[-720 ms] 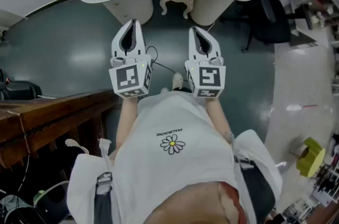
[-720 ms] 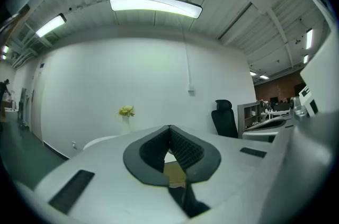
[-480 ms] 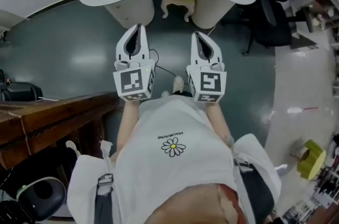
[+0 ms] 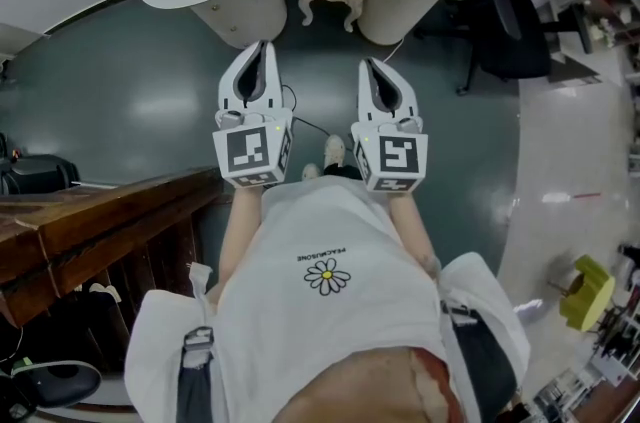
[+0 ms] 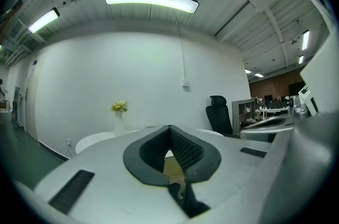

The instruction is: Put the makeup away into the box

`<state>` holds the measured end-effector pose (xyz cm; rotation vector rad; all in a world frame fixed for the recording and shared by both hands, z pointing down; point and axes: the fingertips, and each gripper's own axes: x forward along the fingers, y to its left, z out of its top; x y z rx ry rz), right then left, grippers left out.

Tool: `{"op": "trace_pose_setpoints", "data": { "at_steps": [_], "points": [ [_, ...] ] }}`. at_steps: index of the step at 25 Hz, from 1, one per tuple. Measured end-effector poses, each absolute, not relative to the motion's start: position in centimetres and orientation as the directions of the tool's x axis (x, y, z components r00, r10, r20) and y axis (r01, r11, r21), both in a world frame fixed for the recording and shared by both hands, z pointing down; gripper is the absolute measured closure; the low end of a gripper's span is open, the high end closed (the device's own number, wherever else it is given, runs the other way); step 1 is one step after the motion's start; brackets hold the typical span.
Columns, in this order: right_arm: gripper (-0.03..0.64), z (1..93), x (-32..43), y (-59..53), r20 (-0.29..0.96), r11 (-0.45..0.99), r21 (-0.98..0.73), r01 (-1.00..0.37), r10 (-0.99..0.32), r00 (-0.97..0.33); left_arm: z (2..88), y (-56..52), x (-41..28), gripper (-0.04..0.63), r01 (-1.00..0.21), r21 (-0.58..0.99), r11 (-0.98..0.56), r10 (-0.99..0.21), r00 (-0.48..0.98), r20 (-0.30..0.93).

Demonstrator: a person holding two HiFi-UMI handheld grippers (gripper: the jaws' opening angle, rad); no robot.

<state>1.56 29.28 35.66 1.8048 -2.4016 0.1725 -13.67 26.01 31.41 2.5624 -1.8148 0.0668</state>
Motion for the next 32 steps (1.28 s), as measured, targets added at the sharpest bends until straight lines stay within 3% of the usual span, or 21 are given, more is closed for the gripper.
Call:
{"op": "trace_pose_setpoints", "data": {
  "at_steps": [13, 32],
  "points": [
    [0.586, 38.0, 2.2, 26.9, 0.227, 0.323, -0.033, -0.946, -0.919, -0.322, 33.9, 23.3, -11.1, 0.575, -0.931, 0.014, -0.365, -0.925, 0.365, 0.11],
    [0.586, 36.3, 5.3, 20.9, 0.134, 0.38, -0.008, -0.925, -0.916, -0.378, 31.4, 17.8, -8.9, 0.575, -0.948, -0.023, -0.316, -0.949, 0.317, -0.006]
  ]
}}
